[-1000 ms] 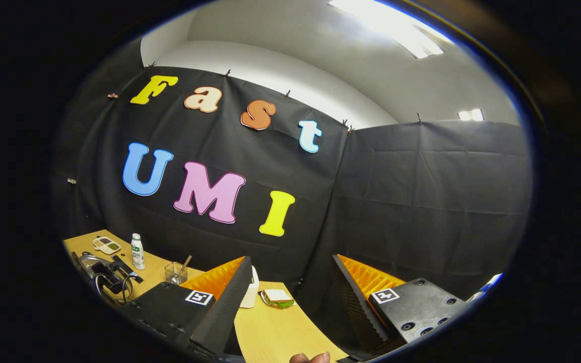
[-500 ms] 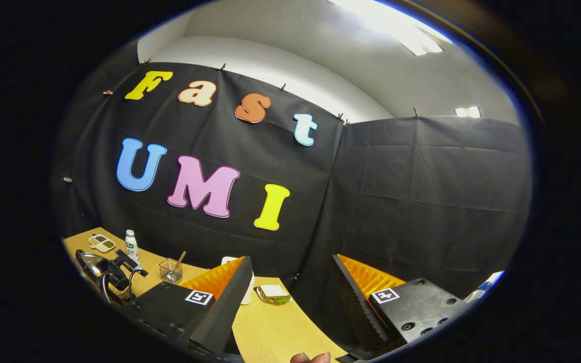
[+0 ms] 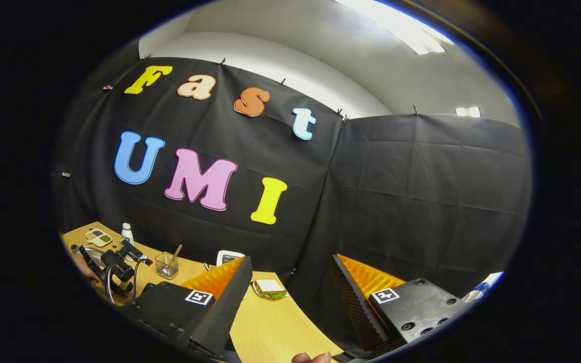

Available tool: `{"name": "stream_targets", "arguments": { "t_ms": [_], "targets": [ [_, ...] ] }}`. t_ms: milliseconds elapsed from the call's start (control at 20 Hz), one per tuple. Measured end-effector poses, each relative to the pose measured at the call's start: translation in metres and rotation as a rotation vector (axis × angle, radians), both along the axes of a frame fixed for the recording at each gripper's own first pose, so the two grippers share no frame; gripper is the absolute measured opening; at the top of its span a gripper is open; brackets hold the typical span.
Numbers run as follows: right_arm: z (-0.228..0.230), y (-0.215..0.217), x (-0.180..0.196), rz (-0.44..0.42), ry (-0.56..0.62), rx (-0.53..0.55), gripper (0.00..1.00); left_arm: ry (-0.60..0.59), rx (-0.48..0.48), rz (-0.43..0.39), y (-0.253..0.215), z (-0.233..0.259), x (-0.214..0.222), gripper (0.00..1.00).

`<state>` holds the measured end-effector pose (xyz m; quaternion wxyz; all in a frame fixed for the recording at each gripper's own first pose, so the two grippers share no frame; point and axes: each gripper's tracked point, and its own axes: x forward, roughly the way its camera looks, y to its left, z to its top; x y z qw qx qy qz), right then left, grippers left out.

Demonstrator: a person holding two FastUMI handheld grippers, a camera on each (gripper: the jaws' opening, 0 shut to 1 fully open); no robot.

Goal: First push the handle of the pot to place it horizontally, then grasp the pot with both hands and set it on the induction cooktop.

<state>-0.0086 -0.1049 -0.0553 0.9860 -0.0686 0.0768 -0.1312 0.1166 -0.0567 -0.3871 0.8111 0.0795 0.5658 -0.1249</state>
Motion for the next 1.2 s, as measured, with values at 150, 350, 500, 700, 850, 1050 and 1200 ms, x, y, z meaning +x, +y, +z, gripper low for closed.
{"name": "stream_targets", "arguments": {
  "t_ms": [150,350,500,700,850,1050,1200],
  "targets": [
    [-0.006,0.003,0.000,0.013,0.020,0.014,0.98,-0.021,-0.018,0.005,-0.001,0.009,-0.005,0.05],
    [-0.010,0.021,0.007,0.064,0.032,0.036,0.98,-0.108,-0.035,0.008,0.007,0.036,-0.011,0.05],
    [-0.016,0.049,0.017,0.142,0.048,0.052,0.98,-0.181,-0.068,0.029,0.019,0.059,-0.016,0.05],
    [-0.027,0.102,0.032,0.269,0.076,0.072,0.98,-0.290,-0.085,0.095,0.059,0.091,-0.017,0.24],
    [-0.034,0.148,0.048,0.363,0.089,0.110,0.98,-0.396,-0.067,0.197,0.104,0.114,-0.011,0.52],
    [-0.055,0.214,0.065,0.482,0.140,0.182,0.98,-0.486,0.015,0.293,0.171,0.125,-0.013,0.86],
    [-0.082,0.265,0.077,0.560,0.211,0.224,0.98,-0.505,-0.043,0.318,0.195,0.124,-0.016,0.92]
  ]
}}
